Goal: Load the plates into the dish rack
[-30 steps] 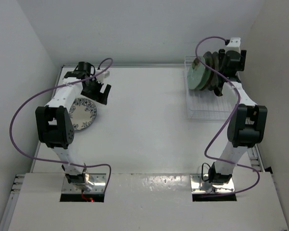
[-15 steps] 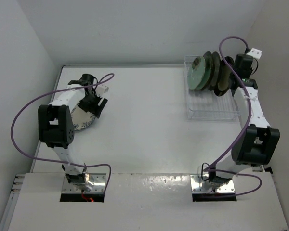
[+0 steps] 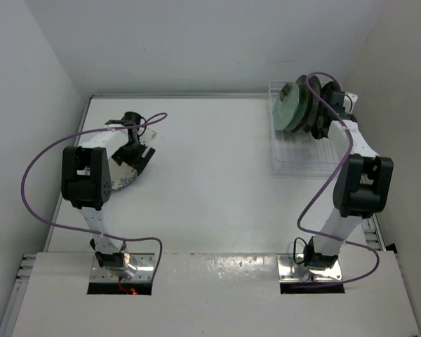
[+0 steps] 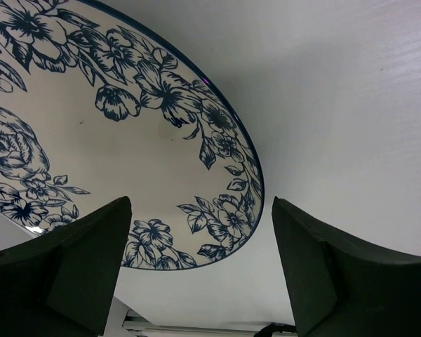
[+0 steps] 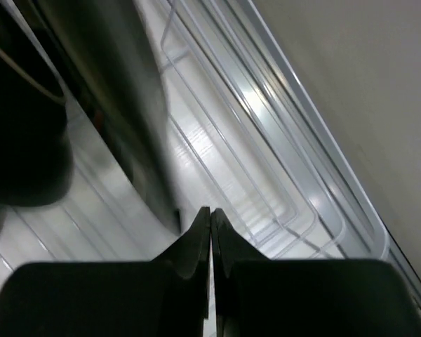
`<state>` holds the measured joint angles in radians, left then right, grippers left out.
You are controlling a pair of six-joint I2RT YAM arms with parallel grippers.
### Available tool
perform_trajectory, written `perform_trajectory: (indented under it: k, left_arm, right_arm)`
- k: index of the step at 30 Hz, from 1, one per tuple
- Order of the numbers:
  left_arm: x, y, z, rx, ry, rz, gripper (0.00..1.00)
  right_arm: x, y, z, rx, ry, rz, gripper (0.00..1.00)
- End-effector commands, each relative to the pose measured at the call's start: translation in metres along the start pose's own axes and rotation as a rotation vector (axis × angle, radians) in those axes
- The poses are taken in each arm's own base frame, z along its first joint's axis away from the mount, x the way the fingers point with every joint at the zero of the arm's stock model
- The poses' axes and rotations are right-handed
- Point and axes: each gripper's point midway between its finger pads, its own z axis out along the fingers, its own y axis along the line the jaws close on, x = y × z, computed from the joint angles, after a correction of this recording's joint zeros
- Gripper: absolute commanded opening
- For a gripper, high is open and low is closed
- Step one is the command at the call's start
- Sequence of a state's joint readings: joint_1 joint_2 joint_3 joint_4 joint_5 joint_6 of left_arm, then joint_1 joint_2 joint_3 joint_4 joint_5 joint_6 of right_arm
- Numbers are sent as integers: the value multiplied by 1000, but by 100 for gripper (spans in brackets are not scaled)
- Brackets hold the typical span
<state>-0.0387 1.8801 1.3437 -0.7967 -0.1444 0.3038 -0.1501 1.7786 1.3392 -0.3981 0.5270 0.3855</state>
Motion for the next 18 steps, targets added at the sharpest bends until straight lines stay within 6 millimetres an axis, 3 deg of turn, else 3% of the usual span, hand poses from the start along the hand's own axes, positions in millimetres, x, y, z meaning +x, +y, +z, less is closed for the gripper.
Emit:
perform_trajectory:
  k: [1,6,13,18]
  left_arm:
    - [-6,6,-4,-23,-25,-20,86]
    - [-4,7,-6,-19,-35,-31,87]
    - [-2,4,-7,-7,-40,-21,87]
    - [2,18,-6,-103,-2,-14,87]
  right_arm:
    - [-38,12,13,-21,-77,64,0]
    - [-63,22,23,-28,-115,78,0]
    - [-51,13,15,-15,-110,97,0]
    - [-51,-2,-11,-9,-153,114,0]
